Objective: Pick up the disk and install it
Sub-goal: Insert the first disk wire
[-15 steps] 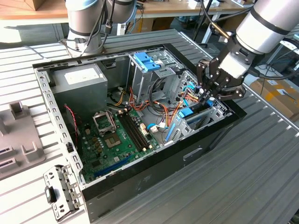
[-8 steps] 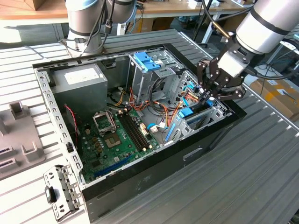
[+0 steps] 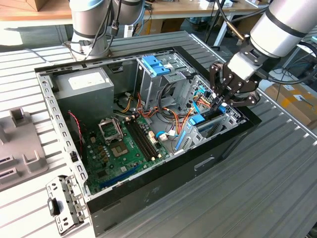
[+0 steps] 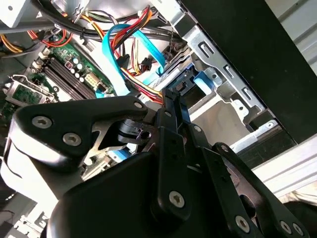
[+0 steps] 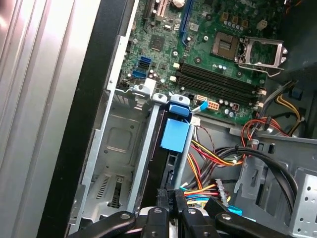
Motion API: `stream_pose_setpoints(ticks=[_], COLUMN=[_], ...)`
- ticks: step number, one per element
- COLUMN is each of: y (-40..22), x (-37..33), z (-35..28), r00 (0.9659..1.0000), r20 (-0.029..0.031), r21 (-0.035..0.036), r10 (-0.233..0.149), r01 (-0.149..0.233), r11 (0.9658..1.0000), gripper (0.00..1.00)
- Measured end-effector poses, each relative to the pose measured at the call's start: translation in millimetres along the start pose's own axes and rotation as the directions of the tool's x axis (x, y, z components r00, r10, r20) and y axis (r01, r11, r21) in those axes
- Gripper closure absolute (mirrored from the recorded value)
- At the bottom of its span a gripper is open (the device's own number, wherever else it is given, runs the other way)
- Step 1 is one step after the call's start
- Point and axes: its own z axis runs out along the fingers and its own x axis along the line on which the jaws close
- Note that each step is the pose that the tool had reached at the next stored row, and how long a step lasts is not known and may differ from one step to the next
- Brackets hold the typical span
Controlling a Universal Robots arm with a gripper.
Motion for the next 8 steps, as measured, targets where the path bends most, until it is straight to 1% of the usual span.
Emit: stream_pose_setpoints(ticks=[4,8], y=[0.0,0.0], x=[0.0,0.0], z=[0.0,0.0], r00=[0.9994,0.9974], r20=[0.0008,0.0019], r21=[0.0042,0.0090], r10=[0.034,0.072], r01=[-0.034,-0.072], r11=[0.9994,0.9973], gripper=[0.83,0.83])
